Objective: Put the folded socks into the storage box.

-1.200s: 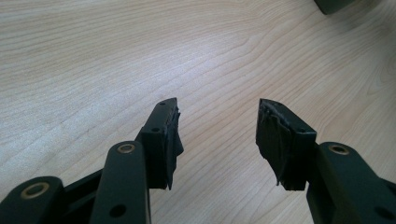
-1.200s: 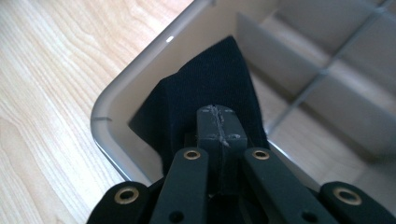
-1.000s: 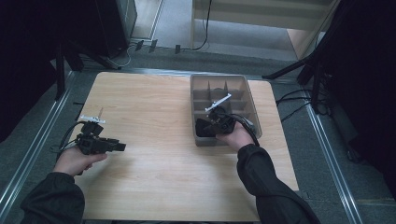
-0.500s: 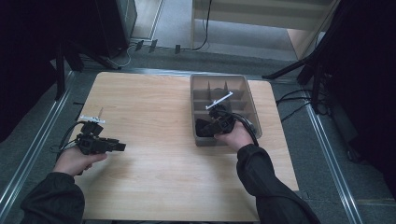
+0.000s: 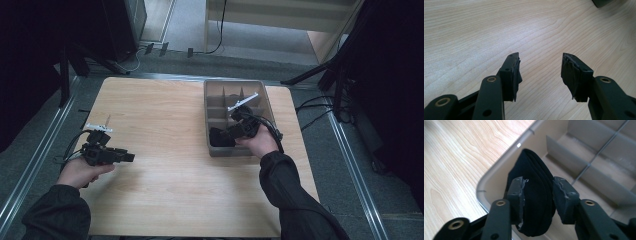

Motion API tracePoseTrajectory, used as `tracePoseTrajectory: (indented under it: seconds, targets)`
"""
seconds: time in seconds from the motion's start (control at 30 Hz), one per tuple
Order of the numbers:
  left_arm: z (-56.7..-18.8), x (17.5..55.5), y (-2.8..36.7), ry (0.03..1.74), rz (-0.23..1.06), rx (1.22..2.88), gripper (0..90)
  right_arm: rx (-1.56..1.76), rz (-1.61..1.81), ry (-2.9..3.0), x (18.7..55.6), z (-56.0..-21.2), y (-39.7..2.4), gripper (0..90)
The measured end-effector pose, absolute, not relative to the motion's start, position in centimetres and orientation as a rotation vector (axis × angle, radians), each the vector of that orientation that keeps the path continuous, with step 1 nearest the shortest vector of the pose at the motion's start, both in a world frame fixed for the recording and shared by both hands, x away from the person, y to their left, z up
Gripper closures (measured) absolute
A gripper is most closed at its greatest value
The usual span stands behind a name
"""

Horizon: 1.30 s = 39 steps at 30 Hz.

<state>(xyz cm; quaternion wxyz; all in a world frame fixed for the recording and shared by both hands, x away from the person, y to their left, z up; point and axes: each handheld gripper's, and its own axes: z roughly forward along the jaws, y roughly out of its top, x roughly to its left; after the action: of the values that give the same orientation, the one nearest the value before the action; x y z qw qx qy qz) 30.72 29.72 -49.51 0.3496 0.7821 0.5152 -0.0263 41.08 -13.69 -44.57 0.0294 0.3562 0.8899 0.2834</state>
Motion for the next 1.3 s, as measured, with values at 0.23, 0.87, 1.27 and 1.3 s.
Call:
tracePoseTrajectory:
  seconds: [0.23,0.87,1.27,1.3]
  targets:
    - [-49.5,30.7,29.8,1.34,-0.073,2.022,48.3,1.034,0.78,2.765,40.7,-45.9,-12.8,84.6]
    - [-49.5,30.7,29.6,1.334,-0.072,2.024,48.1,1.018,0.694,2.809,40.8,-47.7,-11.5,86.4]
    - [-49.5,31.1,29.4,1.325,-0.056,2.03,46.6,1.067,0.748,2.819,40.8,-47.8,-11.9,77.3]
    - [-49.5,31.1,29.4,1.325,-0.054,2.029,46.3,1.057,0.756,2.812,40.6,-47.7,-11.9,76.1]
